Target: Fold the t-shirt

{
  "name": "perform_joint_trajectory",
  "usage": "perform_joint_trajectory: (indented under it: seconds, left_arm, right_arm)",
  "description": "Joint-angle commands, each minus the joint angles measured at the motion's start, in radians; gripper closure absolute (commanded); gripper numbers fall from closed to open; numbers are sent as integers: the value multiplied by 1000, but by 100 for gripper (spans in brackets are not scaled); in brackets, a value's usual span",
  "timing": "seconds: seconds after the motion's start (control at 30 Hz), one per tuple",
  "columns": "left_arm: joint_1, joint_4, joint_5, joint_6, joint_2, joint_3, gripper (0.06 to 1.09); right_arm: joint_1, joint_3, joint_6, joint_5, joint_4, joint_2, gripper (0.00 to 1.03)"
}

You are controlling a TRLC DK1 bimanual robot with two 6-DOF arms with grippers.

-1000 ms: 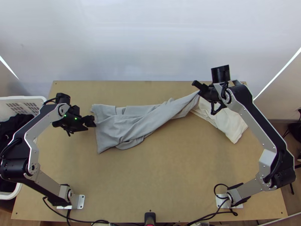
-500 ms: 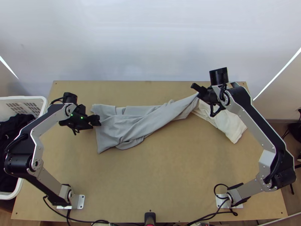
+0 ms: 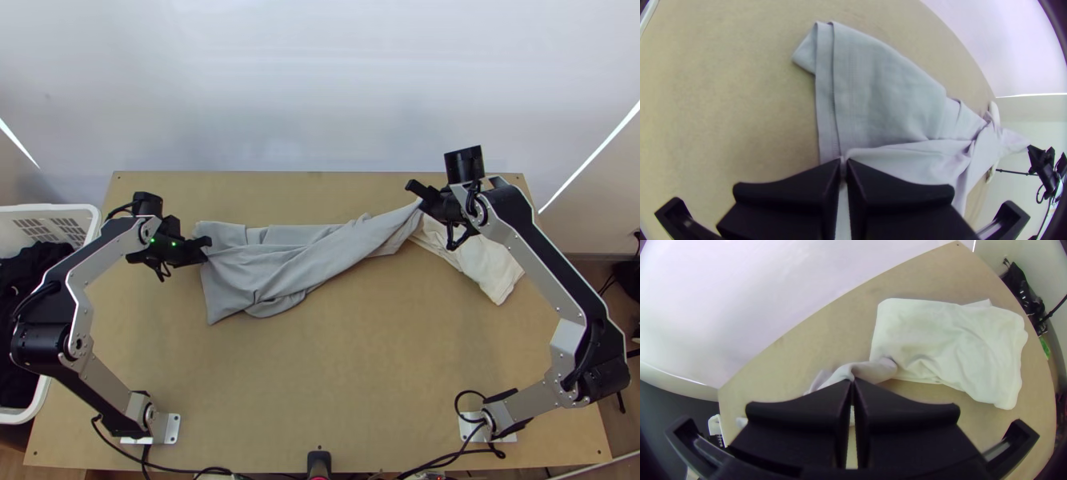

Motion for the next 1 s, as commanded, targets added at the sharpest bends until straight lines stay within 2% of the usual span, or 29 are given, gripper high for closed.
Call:
perform_joint_trajectory:
  seconds: [0.0,0.13,0.27,0.57,0.73,0.87,0.97]
  left_arm:
    - [3,33,8,-31,-21,-22,105]
    - [32,27,6,-51,-51,3,105]
    - [75,4,6,-149,-109,156,105]
    - [141,-38,-3,-312,-121,615,105]
    - [144,-38,-5,-367,-48,830,105]
    - [149,-36,-16,-422,-60,972,105]
    - [152,-19,-68,-428,-100,1020,105]
  right_arm:
    - [-4,3,-2,0,3,0,100]
    - [-6,14,0,0,6,0,100]
    - [-4,120,-20,27,14,17,100]
    - [11,488,-270,207,69,147,100]
    - [-3,715,-315,210,84,241,100]
    - [8,747,-329,210,190,195,100]
    - [16,775,-348,210,242,150,100]
